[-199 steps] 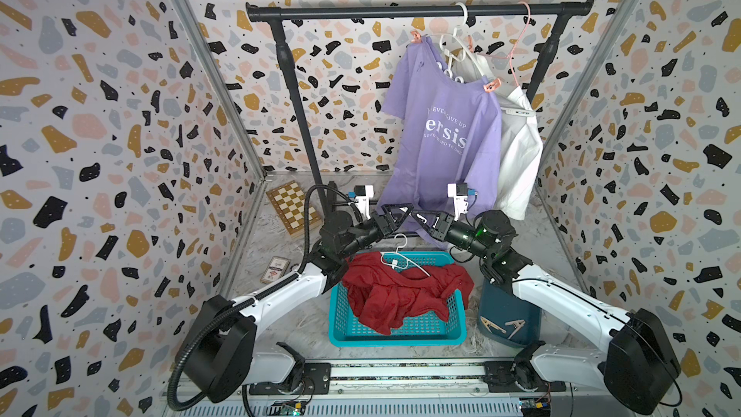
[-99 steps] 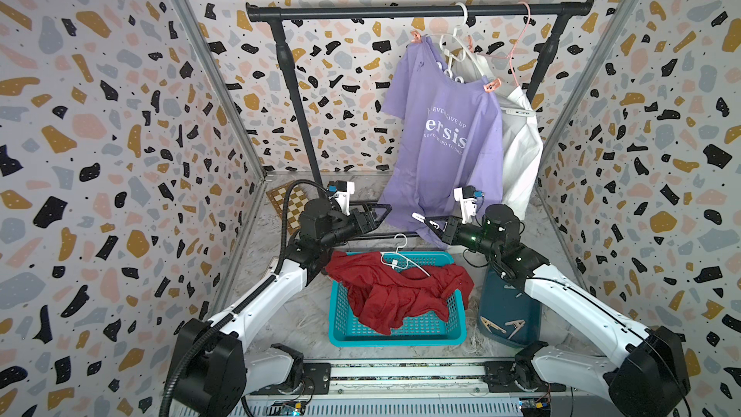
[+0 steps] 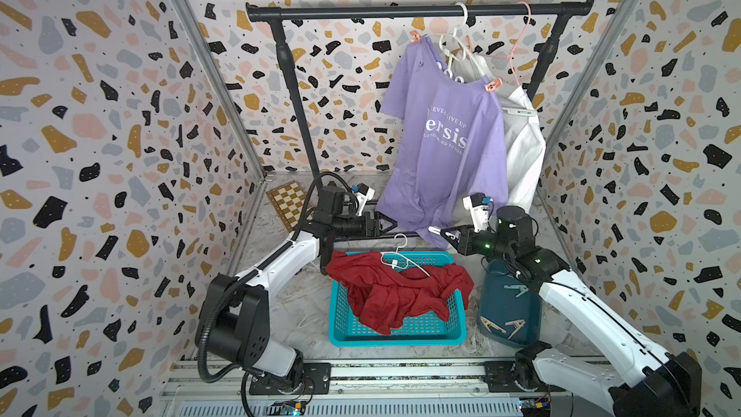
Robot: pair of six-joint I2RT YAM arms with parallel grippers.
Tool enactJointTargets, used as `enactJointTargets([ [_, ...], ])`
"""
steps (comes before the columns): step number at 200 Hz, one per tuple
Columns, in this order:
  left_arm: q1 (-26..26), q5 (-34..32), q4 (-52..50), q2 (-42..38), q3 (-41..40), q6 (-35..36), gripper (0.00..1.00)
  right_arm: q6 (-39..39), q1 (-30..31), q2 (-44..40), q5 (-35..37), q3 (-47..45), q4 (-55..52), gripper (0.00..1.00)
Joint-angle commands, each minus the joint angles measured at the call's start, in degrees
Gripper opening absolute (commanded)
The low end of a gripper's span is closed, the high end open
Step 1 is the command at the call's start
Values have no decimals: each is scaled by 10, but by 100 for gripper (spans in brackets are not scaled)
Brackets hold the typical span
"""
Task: Use clothespins to secure the t-shirt on both sides of the hanger
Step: Pick up the hanger from the basket.
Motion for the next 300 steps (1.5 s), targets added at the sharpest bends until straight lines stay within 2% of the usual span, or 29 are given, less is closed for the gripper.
enactJointTargets([
  [1,2,13,-42,17,29,59,82,-18,-2,-22,-10,-9,-35,0],
  [63,-11,53,-61,107,63,92,80,-23,-3,-43,-11,-36,-49,0],
  [149,-55,92,-56,184,101,102,67,-26,-4,-62,-5,-50,-65,0],
  [170,-56,99,-51,194,101,98,59,-25,-5,-64,-6,-52,-64,0],
  [209,-55,110,-36,196,101,93,35,-28,-6,-66,-4,-51,-66,0],
  [239,-55,111,-22,187,101,89,24,-32,-8,-68,-1,-50,-74,0],
  [300,-56,130,15,163,96,73,11,-59,-17,-79,13,-33,-108,0],
])
